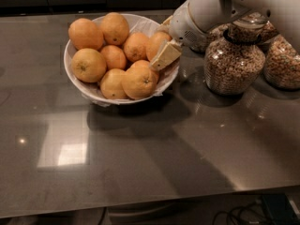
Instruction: Pick orange from white bowl
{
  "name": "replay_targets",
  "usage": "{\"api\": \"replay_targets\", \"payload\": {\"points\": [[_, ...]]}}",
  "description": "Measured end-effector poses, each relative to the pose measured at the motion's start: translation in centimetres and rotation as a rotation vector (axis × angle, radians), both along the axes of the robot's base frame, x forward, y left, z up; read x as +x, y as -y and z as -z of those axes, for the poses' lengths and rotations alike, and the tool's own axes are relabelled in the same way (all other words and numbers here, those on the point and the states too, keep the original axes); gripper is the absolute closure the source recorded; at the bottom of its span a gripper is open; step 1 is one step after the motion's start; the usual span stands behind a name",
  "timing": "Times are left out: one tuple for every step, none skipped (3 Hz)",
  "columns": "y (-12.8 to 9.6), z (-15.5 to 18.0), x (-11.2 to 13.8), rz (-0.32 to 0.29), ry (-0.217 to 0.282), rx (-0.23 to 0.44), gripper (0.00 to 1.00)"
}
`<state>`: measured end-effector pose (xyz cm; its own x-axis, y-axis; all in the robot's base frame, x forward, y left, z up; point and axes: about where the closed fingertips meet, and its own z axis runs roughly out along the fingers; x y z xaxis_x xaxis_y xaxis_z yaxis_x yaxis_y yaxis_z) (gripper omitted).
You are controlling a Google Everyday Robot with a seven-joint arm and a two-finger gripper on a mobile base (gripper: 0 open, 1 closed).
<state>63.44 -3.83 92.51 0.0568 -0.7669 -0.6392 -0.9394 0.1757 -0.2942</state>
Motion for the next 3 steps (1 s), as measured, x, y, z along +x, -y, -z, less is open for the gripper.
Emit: {"api": "replay_targets", "payload": {"points": [[0.0,0.35,0.17,-0.005,-0.007,0.006,0.5],[0.0,0.35,0.17,-0.005,-0.007,0.006,0.74],[-0.01,0.35,0.17,-0.005,-0.007,0.006,0.97]]}}
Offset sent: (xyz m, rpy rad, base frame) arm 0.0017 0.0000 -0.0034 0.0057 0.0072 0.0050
